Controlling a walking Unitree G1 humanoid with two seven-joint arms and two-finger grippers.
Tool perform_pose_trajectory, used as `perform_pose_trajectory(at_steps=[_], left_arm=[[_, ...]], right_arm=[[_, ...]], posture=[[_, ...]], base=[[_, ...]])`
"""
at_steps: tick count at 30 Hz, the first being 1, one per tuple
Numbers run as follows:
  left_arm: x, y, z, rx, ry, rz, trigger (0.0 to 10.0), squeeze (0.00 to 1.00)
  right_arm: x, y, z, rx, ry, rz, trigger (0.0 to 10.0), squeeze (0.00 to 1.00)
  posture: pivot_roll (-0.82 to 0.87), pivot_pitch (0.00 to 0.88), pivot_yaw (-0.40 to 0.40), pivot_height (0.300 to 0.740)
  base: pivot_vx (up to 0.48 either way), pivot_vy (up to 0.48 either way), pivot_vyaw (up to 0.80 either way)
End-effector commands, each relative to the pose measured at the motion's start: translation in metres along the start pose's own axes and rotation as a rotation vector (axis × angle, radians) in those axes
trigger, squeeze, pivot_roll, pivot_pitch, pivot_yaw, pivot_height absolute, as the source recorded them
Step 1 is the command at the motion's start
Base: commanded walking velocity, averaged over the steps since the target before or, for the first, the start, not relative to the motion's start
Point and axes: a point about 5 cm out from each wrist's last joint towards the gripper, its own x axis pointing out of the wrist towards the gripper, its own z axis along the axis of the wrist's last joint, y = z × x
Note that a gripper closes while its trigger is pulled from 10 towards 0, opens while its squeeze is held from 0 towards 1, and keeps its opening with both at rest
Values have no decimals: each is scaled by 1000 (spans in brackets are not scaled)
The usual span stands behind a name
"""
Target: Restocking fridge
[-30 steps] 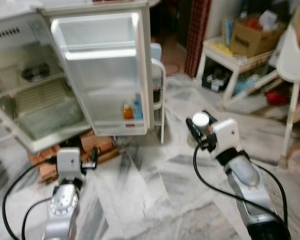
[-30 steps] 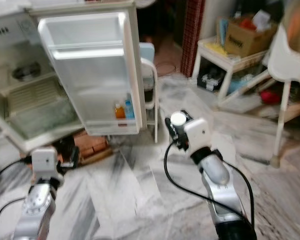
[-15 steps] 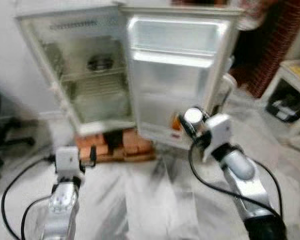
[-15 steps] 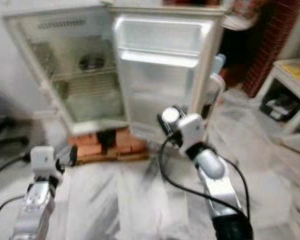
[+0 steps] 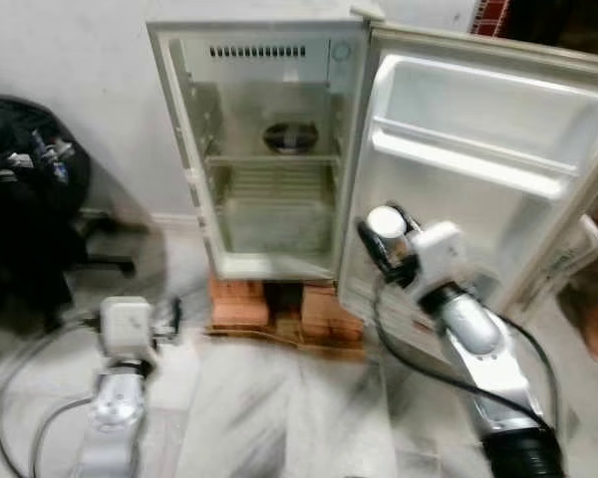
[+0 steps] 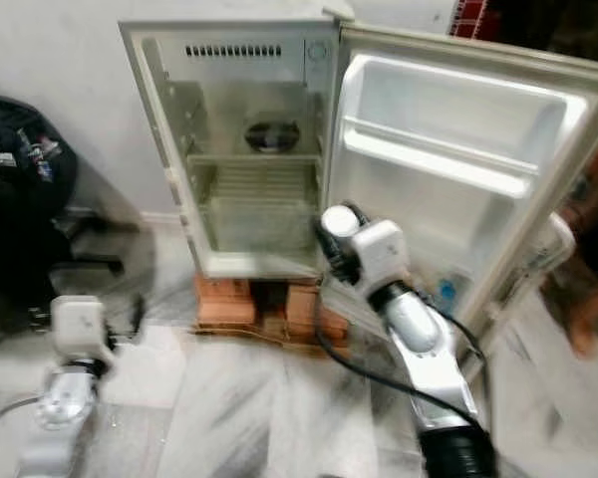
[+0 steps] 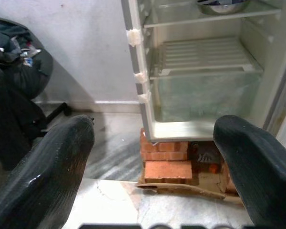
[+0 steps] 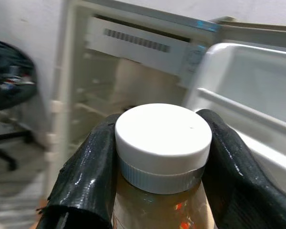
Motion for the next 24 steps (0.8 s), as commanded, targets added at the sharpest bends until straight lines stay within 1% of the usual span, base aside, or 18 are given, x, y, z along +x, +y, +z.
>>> perform_pose_trajectory(at_steps=[1,4,6,7,8,9,10,11,13,15,24], left_arm=[[0,8,-1,24,10,9,10000,0],[-1,5,-2,26,16,-9,10000,0],[-1,4,-3,29,18,-19,10000,0],[-2,0,-1,1,4,-40,10000,0],[-2,0,-1,1,4,-40,10000,0],[-2,-3,0,-31,0,-59,10000,0],[-3,-5,0,-36,-1,-74,10000,0],[-4,-7,0,-37,-2,-82,10000,0],[-6,-11,-2,-24,8,-109,10000,0],[-6,-12,-2,-27,8,-114,10000,0],[-7,-12,-2,-19,8,-124,10000,0]], right_arm=[[8,6,14,-3,-69,14,10000,0],[9,7,14,-4,-69,11,10000,0],[9,7,13,-2,-69,8,10000,0],[9,7,13,0,-69,7,10000,0],[9,7,13,0,-69,7,10000,0],[9,7,12,9,-67,10,10000,0],[9,9,12,27,-64,21,10000,0],[9,10,11,39,-63,29,10000,0],[7,18,9,85,-46,91,10000,0],[6,21,8,101,-36,123,10000,0],[7,24,5,105,-27,131,10000,0]], posture=[[28,0,-26,740],[29,0,-26,740],[29,0,-26,740],[29,0,-26,740],[29,0,-26,740],[31,0,-27,740],[32,0,-26,740],[32,0,-26,740],[33,0,-27,740],[33,0,-27,740],[39,0,-28,740]], base=[[465,0,0],[445,0,0],[412,-244,0],[386,-277,0],[386,-277,0],[0,0,0],[0,0,0],[0,0,0],[0,0,0],[0,0,0],[0,0,0]])
